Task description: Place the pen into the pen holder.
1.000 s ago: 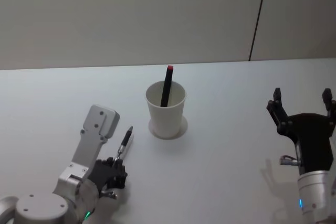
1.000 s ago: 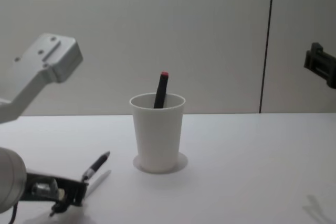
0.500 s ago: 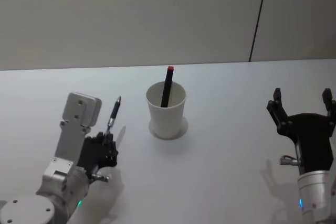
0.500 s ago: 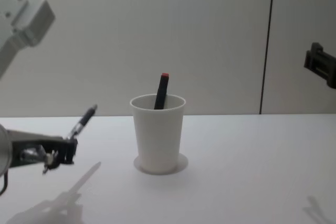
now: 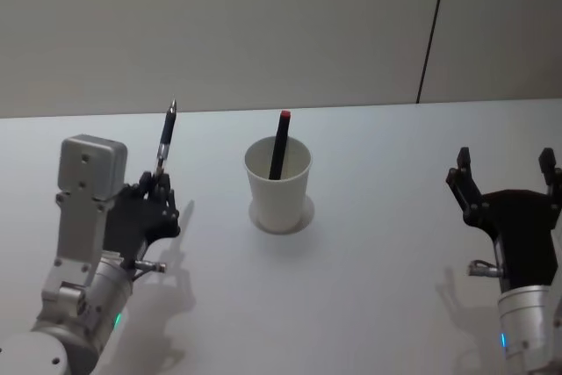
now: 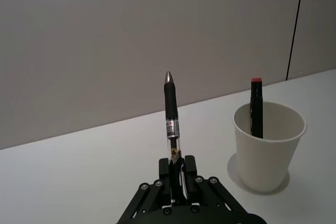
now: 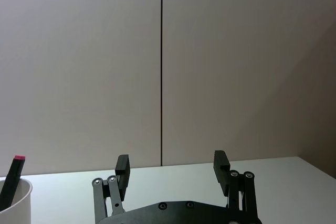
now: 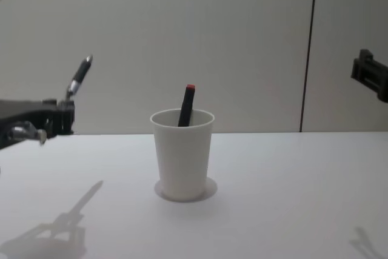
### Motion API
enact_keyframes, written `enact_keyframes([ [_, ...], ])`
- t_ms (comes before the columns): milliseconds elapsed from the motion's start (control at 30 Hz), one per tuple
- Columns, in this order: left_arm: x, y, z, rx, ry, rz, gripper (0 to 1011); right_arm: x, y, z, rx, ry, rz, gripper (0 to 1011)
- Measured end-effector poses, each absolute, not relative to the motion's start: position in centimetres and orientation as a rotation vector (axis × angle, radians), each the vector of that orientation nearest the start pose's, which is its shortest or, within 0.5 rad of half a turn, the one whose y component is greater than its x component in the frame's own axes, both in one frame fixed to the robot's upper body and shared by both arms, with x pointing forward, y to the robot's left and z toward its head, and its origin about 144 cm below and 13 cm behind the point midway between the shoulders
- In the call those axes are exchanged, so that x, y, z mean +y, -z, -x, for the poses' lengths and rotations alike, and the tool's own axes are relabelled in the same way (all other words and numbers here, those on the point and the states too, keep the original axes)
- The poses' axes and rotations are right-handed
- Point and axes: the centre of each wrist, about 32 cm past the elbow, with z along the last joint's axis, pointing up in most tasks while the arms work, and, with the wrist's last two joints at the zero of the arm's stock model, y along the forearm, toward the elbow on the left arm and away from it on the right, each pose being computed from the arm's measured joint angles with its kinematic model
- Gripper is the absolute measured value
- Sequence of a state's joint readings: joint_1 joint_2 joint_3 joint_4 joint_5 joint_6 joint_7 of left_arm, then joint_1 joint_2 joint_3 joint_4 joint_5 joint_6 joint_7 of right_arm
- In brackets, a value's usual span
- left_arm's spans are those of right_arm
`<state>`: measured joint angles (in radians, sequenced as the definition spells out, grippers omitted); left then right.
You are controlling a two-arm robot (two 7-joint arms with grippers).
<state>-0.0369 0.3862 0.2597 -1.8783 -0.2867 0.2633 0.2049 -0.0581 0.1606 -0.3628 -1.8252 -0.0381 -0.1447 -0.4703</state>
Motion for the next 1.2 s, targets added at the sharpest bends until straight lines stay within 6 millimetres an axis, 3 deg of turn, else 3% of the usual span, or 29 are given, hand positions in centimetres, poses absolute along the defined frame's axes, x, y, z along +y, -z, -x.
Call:
enact_keyframes([
  [667, 24.3, -121.9, -45.7, -0.273, -1.236, 0.198, 177, -14.9, -119.2, -41.6, -0.289, 1.631, -0.234, 1001],
  [1200, 25.5, -121.0, -47.7, -0.39, -0.973, 0.297, 177, -14.9, -119.2, -41.6, -0.288, 1.631, -0.234, 1002],
])
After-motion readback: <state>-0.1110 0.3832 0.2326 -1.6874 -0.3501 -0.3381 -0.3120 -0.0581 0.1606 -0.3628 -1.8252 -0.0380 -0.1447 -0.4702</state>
